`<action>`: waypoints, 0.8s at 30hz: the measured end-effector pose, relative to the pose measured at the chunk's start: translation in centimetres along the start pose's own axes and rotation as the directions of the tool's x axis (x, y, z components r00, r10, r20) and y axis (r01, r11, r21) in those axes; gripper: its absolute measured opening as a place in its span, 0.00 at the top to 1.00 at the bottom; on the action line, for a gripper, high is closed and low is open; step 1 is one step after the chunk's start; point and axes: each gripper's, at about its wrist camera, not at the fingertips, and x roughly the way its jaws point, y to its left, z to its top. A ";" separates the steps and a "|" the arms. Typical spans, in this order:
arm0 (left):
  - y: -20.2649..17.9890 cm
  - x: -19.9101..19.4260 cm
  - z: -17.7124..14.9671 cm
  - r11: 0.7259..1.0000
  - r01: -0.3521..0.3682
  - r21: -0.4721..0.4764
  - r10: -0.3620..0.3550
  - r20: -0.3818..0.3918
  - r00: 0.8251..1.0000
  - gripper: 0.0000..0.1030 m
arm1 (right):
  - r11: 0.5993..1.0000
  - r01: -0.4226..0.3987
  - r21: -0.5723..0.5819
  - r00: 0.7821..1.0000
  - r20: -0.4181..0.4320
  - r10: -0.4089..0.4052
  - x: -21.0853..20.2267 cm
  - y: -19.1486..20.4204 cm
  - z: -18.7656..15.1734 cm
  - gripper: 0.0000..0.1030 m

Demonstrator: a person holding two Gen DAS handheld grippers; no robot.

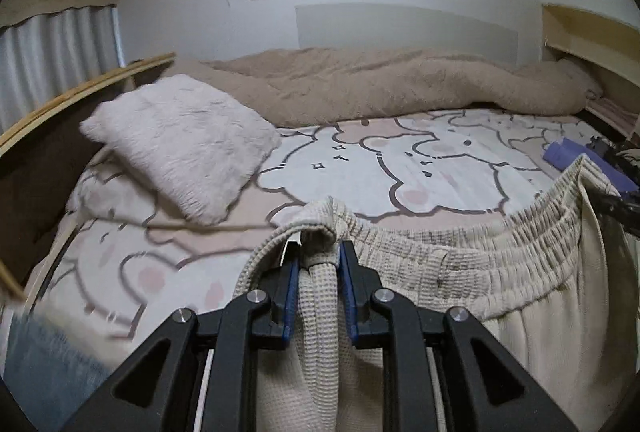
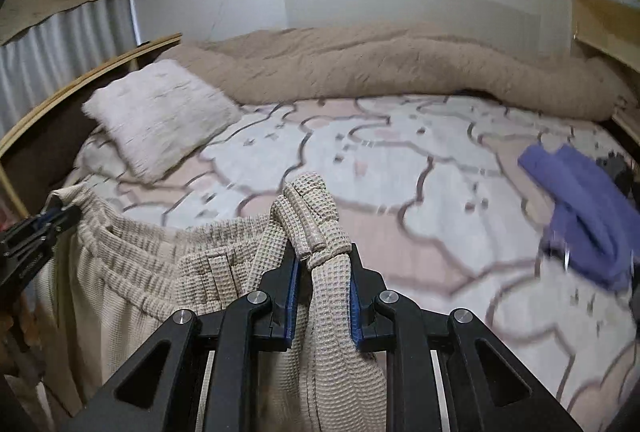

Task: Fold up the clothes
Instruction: 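Lower the pants flat onto the bed and open both tools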

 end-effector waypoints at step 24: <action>2.0 11.4 -2.8 0.997 0.078 -0.002 -0.075 -0.313 0.947 0.41 | 0.988 0.098 0.122 0.960 -0.272 -0.062 14.6 -7.6 -3.3 0.19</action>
